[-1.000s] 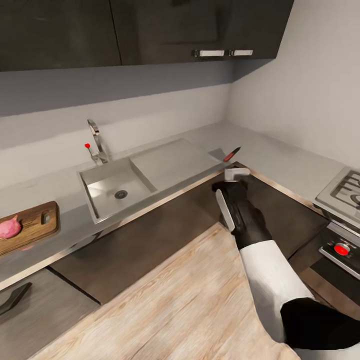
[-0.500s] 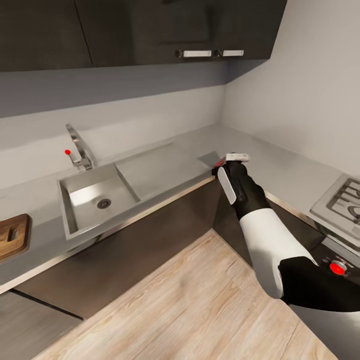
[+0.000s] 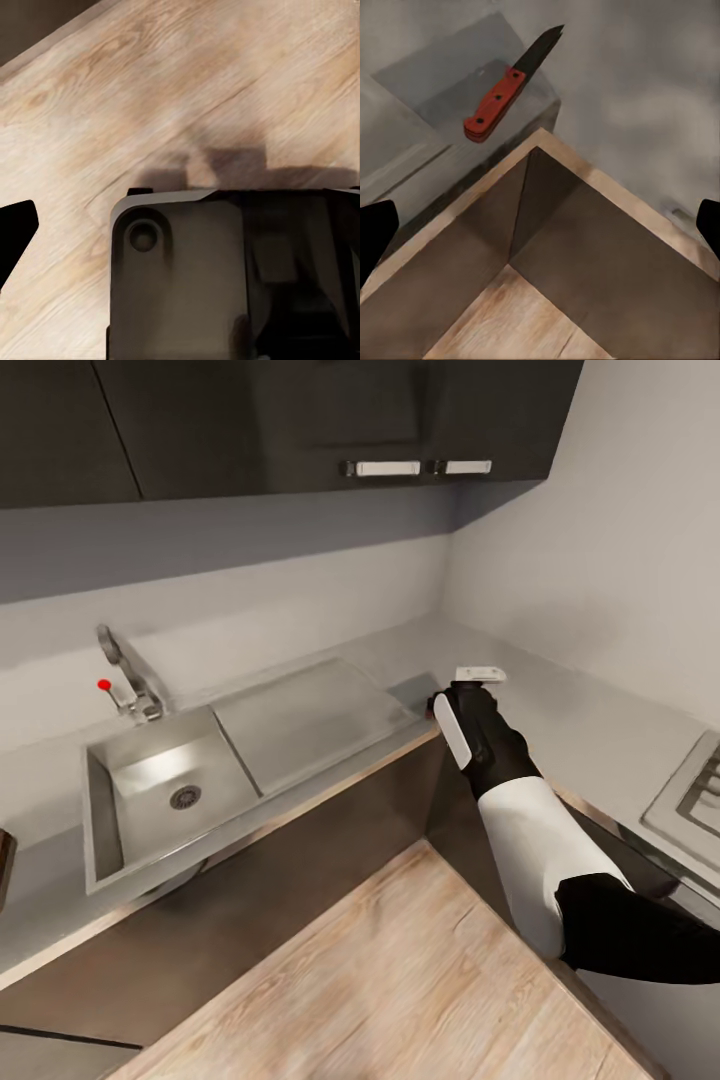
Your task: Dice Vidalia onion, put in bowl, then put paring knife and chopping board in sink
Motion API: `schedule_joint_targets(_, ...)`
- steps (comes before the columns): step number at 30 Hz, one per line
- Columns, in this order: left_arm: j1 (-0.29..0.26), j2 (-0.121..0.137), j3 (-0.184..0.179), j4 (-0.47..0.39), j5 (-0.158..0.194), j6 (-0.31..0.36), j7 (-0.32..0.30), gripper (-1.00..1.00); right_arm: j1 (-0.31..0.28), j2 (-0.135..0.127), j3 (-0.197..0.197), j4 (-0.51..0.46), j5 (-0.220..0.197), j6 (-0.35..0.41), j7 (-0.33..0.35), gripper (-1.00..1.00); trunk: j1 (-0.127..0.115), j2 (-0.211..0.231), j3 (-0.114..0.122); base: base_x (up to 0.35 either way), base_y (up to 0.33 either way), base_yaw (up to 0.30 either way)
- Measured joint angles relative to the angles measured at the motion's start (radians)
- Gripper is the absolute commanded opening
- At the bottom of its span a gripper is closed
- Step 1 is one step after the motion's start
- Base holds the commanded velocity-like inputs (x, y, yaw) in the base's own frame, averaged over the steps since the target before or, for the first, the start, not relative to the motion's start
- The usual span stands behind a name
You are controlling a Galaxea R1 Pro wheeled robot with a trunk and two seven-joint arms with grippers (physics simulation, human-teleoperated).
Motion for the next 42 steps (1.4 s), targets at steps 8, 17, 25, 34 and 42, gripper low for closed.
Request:
schedule_joint_targets(8, 0.000, 0.000, 0.000, 0.000, 0.000, 0.000, 0.000, 1.00, 0.000, 0.002, 0.001, 0.000, 0.000, 0.000, -0.001, 1.00, 0.000, 0.000, 0.000, 0.283, -0.193, 0.000)
schedule_joint_targets(17, 0.000, 0.001, 0.000, 0.000, 0.000, 0.000, 0.000, 1.00, 0.000, 0.002, 0.003, 0.007, -0.002, 0.002, 0.000, 1.00, 0.000, 0.000, 0.000, 0.287, -0.132, 0.000)
schedule_joint_targets(25, 0.000, 0.000, 0.000, 0.003, 0.001, 0.000, 0.001, 1.00, 0.000, 0.002, 0.003, 0.020, -0.009, 0.002, 0.003, 1.00, 0.001, 0.000, -0.003, 0.125, -0.010, 0.000)
schedule_joint_targets(34, 0.000, 0.000, 0.000, 0.009, 0.001, 0.000, 0.001, 1.00, 0.000, 0.002, 0.003, 0.024, -0.009, 0.002, 0.005, 1.00, 0.001, 0.000, -0.017, 0.003, 0.000, 0.000)
schedule_joint_targets(42, 0.000, -0.001, 0.000, 0.011, 0.001, 0.000, 0.001, 1.00, 0.000, 0.002, 0.003, 0.024, -0.010, 0.002, 0.006, 1.00, 0.001, 0.000, -0.030, 0.010, -0.010, 0.000)
